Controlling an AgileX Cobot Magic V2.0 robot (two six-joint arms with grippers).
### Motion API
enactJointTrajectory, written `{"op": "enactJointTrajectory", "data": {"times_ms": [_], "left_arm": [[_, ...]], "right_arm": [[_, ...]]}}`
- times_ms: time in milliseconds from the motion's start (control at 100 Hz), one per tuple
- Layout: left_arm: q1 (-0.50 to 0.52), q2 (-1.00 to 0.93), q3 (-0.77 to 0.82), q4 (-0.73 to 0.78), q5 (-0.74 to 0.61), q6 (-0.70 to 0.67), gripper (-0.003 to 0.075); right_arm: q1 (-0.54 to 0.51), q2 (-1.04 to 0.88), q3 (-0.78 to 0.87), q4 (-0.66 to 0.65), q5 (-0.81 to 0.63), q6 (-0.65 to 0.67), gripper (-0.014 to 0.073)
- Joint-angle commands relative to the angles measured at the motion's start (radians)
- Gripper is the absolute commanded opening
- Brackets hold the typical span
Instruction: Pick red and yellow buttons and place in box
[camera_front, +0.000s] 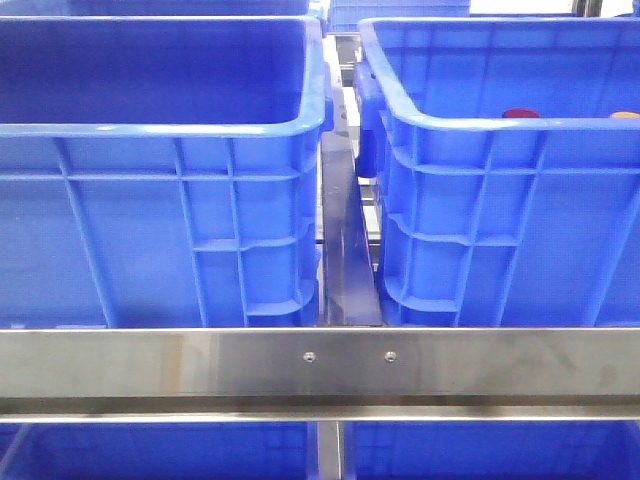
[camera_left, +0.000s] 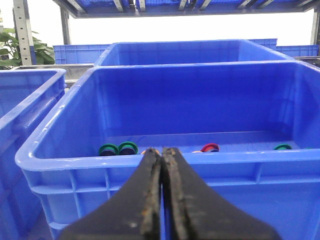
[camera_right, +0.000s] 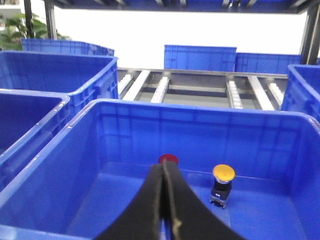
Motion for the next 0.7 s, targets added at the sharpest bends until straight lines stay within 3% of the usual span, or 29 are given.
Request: {"op": "enactJointTrajectory", "data": {"times_ms": [0, 320, 690], "left_arm": [[0.002, -0.028, 0.043, -0.008, -0.080, -0.001, -0.0019], [0.002, -0.028, 0.043, -0.008, -0.080, -0.001, -0.0019], [0.002, -0.028, 0.043, -0.008, -0.080, -0.001, -0.0019]], "right_arm": [[-0.005, -0.069, 0.029, -0.013, -0.085, 0.004, -0.0067], [-0.118, -0.338, 0.238, 0.021, -0.086, 0.030, -0.0067], [-0.154, -0.336, 0.323, 0.033, -0.174, 0.054, -0.0067]]}}
